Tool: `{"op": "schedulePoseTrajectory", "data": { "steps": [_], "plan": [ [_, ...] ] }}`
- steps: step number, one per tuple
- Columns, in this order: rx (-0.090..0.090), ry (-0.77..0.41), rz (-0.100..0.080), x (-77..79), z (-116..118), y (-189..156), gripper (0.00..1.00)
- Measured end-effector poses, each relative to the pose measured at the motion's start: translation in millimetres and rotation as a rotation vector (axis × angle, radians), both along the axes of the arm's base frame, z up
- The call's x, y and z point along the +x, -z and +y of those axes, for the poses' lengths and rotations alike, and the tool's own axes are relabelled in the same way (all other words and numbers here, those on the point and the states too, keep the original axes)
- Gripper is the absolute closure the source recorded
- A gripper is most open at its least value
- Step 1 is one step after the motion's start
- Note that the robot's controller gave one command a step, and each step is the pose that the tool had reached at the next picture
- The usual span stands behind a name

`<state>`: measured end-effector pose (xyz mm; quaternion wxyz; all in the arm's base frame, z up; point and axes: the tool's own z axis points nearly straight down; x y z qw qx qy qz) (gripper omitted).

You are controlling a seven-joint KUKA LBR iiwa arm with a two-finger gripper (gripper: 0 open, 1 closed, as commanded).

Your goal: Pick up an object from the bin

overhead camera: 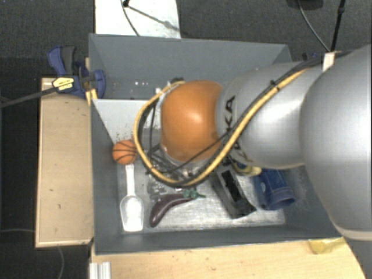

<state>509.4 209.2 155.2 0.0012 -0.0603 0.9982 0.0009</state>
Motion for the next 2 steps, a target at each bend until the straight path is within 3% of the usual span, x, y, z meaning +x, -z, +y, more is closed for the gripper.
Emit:
{"op": "schedulePoseTrajectory", "data": {
  "steps": [1, 2],
  "plan": [
    [-0.002, -0.006, 0.004, -17.4, -9.5, 9.0, 1.00],
    [0.000, -0.023, 0.000, -11.9, -8.1, 6.0, 1.00]
  ]
}}
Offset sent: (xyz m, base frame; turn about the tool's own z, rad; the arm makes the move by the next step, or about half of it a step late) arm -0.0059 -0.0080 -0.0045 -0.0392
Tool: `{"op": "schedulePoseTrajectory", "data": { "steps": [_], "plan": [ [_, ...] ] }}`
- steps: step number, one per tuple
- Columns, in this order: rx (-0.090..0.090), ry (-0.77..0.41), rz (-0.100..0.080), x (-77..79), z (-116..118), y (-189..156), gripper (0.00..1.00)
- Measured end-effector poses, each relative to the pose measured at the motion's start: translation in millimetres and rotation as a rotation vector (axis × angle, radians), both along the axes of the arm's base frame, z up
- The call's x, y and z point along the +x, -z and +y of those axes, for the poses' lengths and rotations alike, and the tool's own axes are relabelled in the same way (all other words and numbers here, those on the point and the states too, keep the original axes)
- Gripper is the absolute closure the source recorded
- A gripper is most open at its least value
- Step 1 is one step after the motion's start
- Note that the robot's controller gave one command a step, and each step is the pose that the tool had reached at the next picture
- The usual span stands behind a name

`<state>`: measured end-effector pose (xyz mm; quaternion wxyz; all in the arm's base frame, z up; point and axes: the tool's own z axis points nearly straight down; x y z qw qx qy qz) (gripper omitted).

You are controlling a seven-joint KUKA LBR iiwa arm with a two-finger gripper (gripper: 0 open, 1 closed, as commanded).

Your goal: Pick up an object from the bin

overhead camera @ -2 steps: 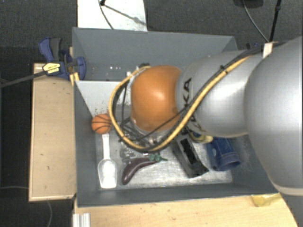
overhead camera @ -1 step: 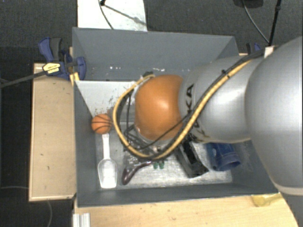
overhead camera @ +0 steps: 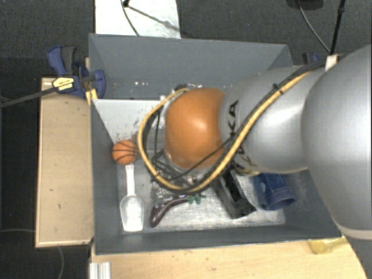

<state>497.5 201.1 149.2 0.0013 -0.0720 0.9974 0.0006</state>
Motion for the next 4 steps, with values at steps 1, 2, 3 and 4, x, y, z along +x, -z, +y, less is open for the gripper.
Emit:
{"op": "schedulePoseTrajectory", "data": {
  "steps": [1, 2, 3, 4],
  "plan": [
    [0.000, 0.010, 0.001, -10.3, -9.3, -6.5, 1.00],
    [0.001, 0.014, -0.001, -1.1, -0.2, 5.6, 0.00],
    [0.001, 0.016, -0.001, -1.0, -0.3, 5.5, 0.00],
    [0.002, 0.022, -0.012, -2.8, -46.8, 75.5, 1.00]
  ]
}}
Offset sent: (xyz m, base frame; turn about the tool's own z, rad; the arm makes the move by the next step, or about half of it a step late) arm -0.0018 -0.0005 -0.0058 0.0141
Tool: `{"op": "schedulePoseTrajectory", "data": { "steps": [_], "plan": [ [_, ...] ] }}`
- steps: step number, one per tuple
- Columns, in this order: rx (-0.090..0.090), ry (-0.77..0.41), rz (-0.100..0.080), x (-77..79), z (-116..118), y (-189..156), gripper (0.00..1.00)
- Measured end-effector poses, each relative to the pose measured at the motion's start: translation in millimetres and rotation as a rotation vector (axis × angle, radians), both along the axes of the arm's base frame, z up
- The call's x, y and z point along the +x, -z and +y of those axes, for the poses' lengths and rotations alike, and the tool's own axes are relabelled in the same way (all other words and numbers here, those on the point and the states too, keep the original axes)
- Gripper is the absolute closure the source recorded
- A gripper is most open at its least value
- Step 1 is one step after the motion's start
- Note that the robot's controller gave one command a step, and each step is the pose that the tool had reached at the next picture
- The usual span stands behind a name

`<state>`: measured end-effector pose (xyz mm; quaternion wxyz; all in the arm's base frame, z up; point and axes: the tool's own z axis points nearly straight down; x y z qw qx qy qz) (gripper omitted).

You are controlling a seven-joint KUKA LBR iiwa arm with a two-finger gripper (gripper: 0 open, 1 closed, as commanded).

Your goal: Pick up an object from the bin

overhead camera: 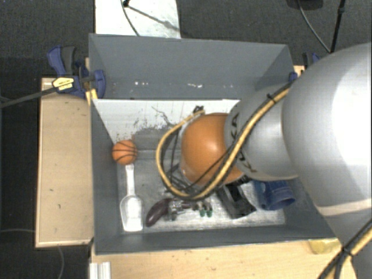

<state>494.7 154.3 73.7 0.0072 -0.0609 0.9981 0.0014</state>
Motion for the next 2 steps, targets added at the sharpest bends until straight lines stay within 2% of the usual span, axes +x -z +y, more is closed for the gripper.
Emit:
{"op": "schedulePoseTrajectory", "data": {
  "steps": [1, 2],
  "plan": [
    [-0.002, 0.001, 0.011, -3.7, 0.4, 2.7, 0.00],
    [0.001, 0.008, 0.003, -0.9, 0.8, 0.0, 1.00]
  ]
}}
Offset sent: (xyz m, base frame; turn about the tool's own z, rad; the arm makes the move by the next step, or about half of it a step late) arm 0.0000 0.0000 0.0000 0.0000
